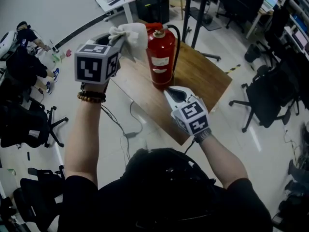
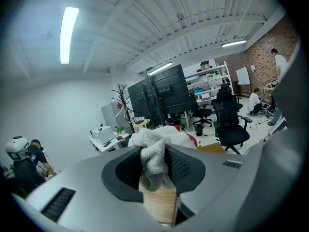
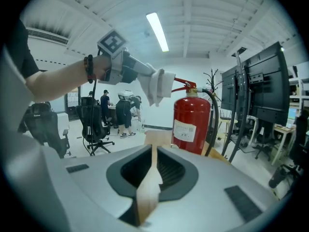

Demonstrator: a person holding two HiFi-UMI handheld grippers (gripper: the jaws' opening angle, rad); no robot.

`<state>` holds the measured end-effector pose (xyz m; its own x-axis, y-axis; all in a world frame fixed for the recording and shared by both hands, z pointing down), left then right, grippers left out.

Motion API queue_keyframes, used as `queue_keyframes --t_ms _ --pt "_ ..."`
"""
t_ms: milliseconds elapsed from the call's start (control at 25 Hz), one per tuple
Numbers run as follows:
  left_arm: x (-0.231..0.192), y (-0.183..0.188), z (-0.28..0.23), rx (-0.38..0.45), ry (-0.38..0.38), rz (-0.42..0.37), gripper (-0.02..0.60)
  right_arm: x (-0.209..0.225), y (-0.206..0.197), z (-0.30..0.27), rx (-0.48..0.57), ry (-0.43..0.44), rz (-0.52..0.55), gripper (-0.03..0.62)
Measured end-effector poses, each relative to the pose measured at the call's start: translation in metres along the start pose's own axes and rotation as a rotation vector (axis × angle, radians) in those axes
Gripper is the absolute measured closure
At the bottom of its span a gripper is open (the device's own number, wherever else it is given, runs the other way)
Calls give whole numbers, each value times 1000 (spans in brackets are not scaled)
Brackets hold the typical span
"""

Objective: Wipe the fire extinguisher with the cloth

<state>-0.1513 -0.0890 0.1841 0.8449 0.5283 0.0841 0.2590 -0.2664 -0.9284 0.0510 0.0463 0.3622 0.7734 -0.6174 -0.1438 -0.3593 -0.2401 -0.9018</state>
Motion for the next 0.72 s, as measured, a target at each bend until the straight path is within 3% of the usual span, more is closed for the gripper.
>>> queue_keyframes --t_ms 360,560,720 --pt "1 -32 3 -38 7 50 476 -5 -1 2 0 8 9 554" --pt "-20 -46 16 -57 45 75 474 -6 -3 -3 -17 13 8 554" --pt "-25 -57 6 -70 14 101 476 -6 -1 -12 -25 12 9 553"
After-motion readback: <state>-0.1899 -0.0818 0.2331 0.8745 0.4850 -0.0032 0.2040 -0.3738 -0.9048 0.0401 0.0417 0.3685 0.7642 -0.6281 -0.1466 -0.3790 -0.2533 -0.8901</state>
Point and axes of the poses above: the fingertips, and each gripper's own axes: z backward along the fingers, x to its right, y out of its top, the point moved 9 cm from there along z, backward along the fingers, and after that the axes turned 9 degrees about z, right-handed, at the moved point
